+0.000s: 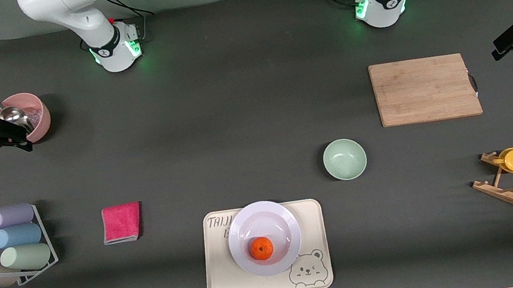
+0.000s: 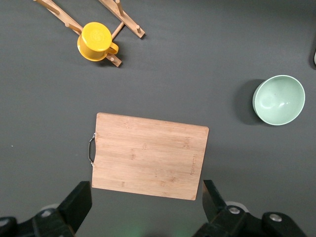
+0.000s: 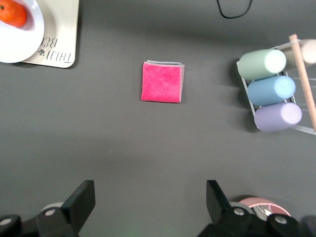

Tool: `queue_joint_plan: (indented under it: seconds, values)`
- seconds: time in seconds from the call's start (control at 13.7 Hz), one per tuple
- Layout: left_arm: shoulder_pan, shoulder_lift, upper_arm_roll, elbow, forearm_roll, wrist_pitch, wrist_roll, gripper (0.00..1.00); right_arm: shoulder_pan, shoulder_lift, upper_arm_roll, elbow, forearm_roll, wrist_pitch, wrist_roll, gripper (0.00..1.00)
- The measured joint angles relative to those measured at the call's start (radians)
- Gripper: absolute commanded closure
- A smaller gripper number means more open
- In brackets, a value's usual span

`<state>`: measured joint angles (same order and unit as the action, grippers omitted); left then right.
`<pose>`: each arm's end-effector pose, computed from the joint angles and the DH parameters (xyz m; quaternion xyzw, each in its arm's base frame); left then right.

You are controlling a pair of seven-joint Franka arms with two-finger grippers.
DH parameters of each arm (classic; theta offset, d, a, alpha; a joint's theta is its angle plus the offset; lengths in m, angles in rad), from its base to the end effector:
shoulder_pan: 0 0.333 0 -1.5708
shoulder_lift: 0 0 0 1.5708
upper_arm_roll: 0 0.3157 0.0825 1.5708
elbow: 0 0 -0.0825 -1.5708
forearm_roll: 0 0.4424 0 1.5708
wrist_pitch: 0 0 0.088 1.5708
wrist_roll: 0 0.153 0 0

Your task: Place orange and plate with both arms

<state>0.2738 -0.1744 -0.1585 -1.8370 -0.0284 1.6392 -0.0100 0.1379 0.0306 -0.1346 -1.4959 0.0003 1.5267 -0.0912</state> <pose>0.5567 0.0558 0.5435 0.9978 0.0651 -0.0127 0.0011 0.6184 0.0032 0.5952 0.9989 0.0473 0.0002 0.0019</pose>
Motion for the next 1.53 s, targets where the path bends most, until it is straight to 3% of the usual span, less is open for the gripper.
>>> queue_joint_plan:
  seconds: [0.22, 0.51, 0.95, 1.53]
  values:
    - [0.000, 0.000, 0.000, 0.001, 0.000, -0.001, 0.000, 0.00, -0.055, -0.016, 0.054, 0.000, 0.003, -0.017, 0.003, 0.00]
    - [0.000, 0.000, 0.001, 0.001, 0.000, -0.018, 0.001, 0.00, -0.047, -0.001, 0.083, -0.022, 0.090, -0.034, 0.041, 0.00]
    - [0.000, 0.000, 0.001, 0.016, 0.000, -0.023, 0.002, 0.00, -0.046, 0.011, 0.090, -0.112, 0.090, 0.045, 0.044, 0.00]
    - [0.000, 0.002, 0.002, 0.029, 0.000, -0.036, 0.002, 0.00, -0.047, 0.009, 0.092, -0.116, 0.061, 0.045, 0.044, 0.00]
